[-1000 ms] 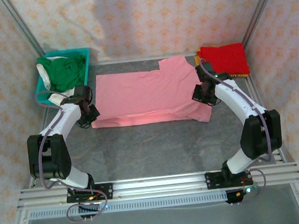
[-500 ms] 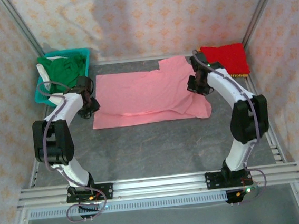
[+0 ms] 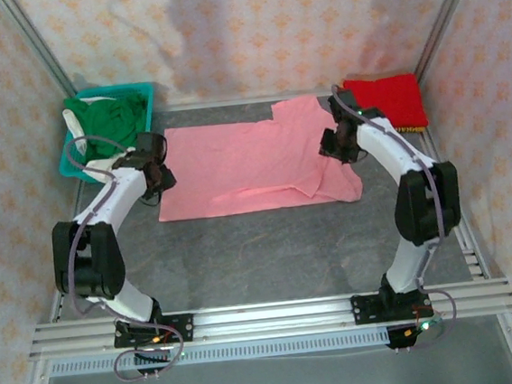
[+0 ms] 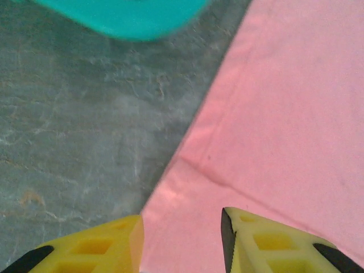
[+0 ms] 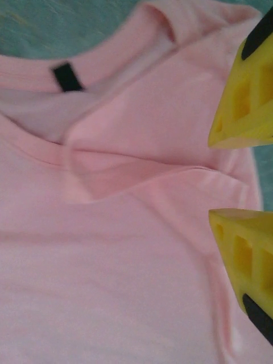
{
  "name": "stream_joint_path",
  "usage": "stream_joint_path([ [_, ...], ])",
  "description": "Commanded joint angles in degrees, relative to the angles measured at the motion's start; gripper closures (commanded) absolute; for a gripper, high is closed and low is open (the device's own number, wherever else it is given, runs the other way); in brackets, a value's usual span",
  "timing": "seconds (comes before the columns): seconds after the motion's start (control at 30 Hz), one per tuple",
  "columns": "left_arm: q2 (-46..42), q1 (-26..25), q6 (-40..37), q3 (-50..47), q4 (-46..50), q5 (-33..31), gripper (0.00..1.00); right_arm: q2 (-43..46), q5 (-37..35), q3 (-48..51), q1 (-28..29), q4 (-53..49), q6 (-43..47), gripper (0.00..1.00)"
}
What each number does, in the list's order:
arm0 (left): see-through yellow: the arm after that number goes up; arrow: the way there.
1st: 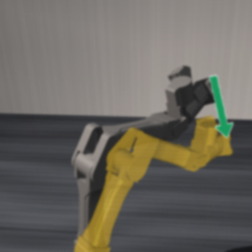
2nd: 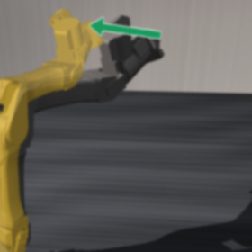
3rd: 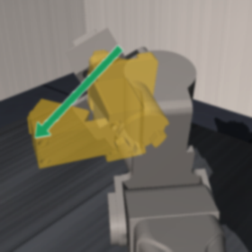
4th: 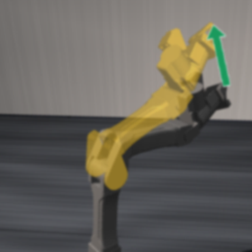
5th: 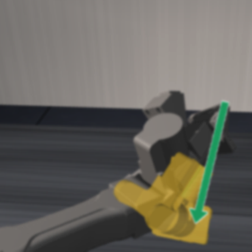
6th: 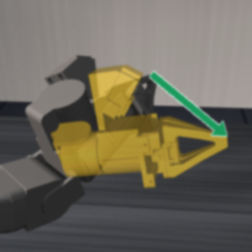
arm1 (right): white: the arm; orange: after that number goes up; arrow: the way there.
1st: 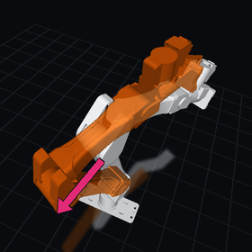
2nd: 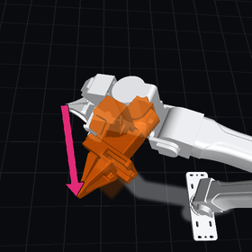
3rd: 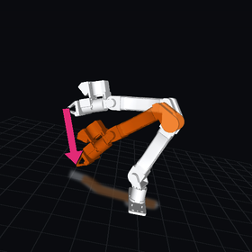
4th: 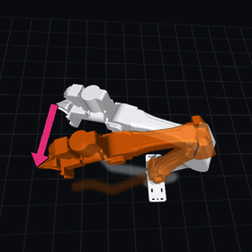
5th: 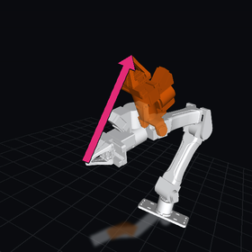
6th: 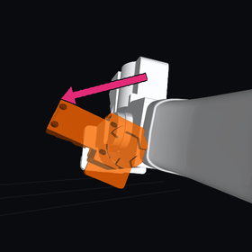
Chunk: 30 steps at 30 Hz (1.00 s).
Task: Fold and stack the t-shirts
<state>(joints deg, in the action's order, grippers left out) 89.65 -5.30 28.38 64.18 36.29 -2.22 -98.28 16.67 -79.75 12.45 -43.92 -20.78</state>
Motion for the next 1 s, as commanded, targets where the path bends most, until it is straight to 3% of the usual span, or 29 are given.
stream_joint_path([
  [0.0, -3.51, -2.28, -0.36, -5.32, -0.85, -2.96, 0.59, 3.34, 6.76, 7.23, 0.89, 6.04, -3.68, 0.68],
  [0.17, -10.26, -6.32, -0.98, -12.59, -8.46, -2.38, 0.59, 2.44, 10.28, 14.52, 2.15, 12.99, -6.46, 0.69],
  [0.33, -14.67, -9.39, -2.58, -16.04, -12.95, -0.55, 0.57, 0.26, 9.07, 17.19, 3.36, 17.32, -8.51, 0.7],
  [0.97, -13.35, -9.9, -1.31, -17.65, -12.3, -2.7, 0.57, -3.88, 5.12, 18.57, 3.44, 20.02, -9.64, 0.71],
])
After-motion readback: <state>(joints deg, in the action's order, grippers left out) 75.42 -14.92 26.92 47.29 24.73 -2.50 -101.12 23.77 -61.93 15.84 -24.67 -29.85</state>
